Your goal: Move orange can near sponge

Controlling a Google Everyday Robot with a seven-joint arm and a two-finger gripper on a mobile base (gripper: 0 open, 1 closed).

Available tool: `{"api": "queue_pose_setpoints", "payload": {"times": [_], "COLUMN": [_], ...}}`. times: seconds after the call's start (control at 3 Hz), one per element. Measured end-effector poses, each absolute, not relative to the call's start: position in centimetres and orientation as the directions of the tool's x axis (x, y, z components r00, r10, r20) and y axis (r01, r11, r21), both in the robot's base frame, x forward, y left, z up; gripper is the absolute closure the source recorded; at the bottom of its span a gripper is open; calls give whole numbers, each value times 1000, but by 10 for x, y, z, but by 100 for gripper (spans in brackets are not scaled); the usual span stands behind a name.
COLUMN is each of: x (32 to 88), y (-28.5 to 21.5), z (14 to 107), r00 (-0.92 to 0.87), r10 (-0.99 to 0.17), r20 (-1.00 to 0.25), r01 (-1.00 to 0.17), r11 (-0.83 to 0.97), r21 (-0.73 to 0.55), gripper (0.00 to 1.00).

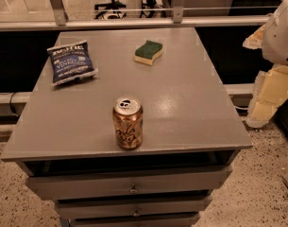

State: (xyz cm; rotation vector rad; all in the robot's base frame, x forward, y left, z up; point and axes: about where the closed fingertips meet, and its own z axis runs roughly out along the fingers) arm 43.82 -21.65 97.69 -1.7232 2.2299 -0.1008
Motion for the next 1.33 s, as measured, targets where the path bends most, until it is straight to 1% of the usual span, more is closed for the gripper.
{"api": "queue_pose_setpoints", "payload": {"times": [0.33,0.67,1.0,1.33], "x": [438,442,447,452], "y": [-216,-202,-165,-119], "z": [977,972,959,943], "r00": [-221,-212,-189,-148], "r10": [-953,-935,-887,-800], "r20": [-207,-284,-421,-581], "r01": [-930,-934,-947,-964], "r11": [270,279,278,249], "r21": [-248,-222,-161,-97], "gripper": [0,0,0,0]}}
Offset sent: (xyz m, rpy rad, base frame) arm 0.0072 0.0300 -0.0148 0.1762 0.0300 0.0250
